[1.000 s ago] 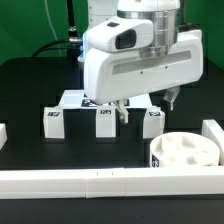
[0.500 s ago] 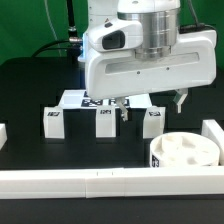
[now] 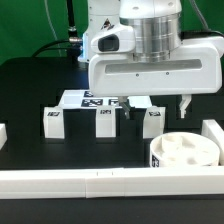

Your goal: Assemble stool

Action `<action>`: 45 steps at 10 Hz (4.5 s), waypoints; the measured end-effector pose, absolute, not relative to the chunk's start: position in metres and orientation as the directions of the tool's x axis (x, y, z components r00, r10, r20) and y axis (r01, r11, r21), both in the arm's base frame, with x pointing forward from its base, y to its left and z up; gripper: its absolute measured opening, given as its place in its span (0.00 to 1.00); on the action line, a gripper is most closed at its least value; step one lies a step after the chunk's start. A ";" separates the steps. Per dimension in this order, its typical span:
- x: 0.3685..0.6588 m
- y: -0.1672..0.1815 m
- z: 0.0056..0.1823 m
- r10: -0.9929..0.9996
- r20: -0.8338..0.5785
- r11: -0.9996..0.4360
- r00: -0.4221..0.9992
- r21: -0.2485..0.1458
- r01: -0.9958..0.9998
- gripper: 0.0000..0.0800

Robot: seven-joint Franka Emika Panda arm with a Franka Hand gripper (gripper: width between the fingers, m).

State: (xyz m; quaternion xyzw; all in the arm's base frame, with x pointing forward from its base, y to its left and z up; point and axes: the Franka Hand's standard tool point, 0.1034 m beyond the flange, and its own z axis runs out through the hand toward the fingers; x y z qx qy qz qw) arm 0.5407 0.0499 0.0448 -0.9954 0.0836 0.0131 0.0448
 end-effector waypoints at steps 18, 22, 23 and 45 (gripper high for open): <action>0.496 0.050 0.015 -0.023 -0.888 -0.988 0.459 -0.049 -0.144 0.81; 0.500 0.056 0.011 -0.018 -0.881 -0.990 0.473 -0.052 -0.134 0.40; 0.500 0.056 0.011 -0.018 -0.880 -0.990 0.474 -0.052 -0.134 0.40; 0.577 0.083 0.105 -0.073 -0.270 -0.989 0.960 -0.102 -0.104 0.41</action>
Offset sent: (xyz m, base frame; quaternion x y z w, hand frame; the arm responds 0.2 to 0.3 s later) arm -0.0072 -0.0131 -0.0121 -0.0137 -0.2166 0.0673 0.9738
